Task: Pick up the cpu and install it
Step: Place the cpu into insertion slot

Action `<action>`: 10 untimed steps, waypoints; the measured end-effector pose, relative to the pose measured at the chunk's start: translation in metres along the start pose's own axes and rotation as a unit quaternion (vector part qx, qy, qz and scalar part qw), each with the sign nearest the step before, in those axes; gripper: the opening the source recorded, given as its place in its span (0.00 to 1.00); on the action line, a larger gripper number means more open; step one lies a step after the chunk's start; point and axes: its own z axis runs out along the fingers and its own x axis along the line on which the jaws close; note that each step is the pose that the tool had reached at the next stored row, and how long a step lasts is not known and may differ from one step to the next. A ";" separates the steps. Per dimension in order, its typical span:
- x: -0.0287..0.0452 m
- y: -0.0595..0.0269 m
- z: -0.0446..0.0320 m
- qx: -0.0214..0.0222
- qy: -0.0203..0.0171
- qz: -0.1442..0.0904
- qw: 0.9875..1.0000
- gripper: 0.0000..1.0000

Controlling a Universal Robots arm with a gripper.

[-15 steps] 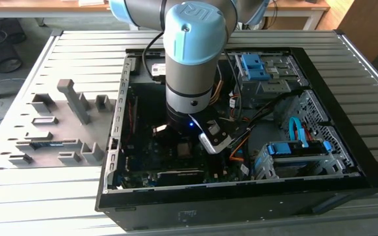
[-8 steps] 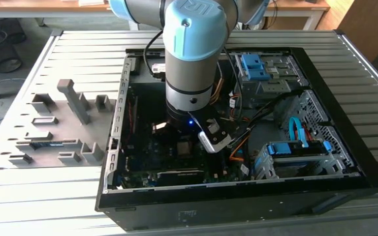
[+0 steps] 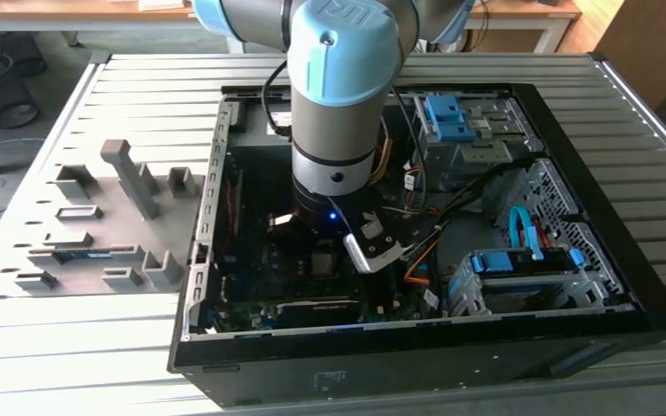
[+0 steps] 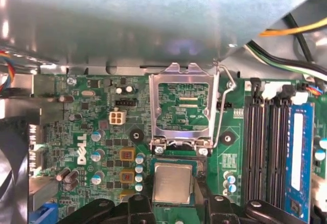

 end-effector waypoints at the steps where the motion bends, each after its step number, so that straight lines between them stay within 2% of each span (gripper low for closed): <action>1: 0.0000 0.0000 0.0001 0.000 0.000 0.004 1.000 0.44; 10: -0.0002 -0.0005 0.0003 0.000 0.000 0.010 1.000 0.44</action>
